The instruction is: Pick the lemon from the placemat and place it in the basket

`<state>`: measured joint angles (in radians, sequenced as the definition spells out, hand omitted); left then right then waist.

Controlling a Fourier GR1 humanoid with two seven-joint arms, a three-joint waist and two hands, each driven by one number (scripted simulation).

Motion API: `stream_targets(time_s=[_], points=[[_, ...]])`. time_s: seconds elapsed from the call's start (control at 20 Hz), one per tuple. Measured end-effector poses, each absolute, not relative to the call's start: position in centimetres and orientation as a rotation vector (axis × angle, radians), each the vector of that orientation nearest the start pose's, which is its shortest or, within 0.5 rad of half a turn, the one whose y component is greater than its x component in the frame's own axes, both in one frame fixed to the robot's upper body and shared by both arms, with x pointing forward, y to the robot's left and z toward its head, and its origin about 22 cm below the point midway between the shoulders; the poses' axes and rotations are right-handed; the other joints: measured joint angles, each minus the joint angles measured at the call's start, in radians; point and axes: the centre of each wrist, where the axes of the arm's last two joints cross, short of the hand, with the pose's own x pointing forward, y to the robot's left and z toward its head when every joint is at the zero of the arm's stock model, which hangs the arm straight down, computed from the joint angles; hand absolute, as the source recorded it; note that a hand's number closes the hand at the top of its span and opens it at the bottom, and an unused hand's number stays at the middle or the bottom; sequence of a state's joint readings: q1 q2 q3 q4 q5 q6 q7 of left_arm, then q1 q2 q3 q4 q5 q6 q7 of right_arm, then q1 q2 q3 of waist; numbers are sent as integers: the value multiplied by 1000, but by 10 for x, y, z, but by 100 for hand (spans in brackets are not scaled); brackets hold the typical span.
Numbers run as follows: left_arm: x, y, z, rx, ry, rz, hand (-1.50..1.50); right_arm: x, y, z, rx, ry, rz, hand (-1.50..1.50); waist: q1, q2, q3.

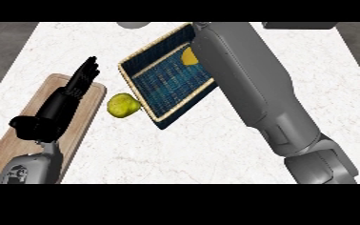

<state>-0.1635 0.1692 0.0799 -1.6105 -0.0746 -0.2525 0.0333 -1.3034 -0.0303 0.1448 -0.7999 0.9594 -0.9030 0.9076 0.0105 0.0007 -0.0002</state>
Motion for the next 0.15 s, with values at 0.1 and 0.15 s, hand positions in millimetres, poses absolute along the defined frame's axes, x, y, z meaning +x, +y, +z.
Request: stream_targets(time_s=[0.1, 0.15], points=[[280, 266, 62, 39, -1691, -382, 0, 416, -27, 249, -969, -1778, -236, -150, -6, -1, 0], [280, 266, 62, 41, -1689, -381, 0, 416, -32, 250, -951, -1768, -264, -150, -9, -3, 0]])
